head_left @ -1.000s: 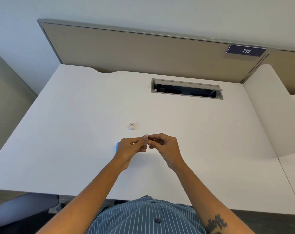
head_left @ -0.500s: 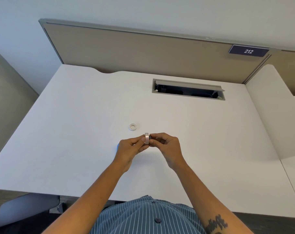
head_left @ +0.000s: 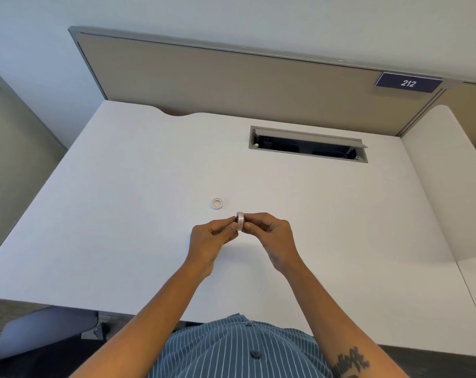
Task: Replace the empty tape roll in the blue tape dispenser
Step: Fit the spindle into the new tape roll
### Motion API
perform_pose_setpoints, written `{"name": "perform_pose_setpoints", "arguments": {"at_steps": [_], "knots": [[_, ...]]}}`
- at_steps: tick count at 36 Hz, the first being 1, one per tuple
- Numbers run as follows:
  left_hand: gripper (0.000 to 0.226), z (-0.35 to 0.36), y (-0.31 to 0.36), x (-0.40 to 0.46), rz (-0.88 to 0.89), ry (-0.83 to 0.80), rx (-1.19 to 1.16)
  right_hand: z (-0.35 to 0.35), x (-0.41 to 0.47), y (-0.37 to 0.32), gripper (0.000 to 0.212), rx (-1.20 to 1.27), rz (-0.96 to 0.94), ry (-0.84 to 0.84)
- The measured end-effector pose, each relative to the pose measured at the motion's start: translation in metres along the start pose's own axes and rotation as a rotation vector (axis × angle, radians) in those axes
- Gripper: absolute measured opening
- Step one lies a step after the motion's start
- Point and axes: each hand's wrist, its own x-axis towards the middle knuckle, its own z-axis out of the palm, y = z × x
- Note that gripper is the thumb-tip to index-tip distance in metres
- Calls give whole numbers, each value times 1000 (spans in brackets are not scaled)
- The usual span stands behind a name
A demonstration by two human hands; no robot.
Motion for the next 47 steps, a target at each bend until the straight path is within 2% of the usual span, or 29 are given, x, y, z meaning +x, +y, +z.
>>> {"name": "perform_pose_setpoints", "arguments": {"at_steps": [14, 47], "knots": [[23, 0, 0, -1, -12, -22, -43, 1, 1, -1, 23, -58, 7, 30], [26, -2, 3, -7, -52, -19, 35, -1, -3, -1, 24, -121, 23, 3]]}}
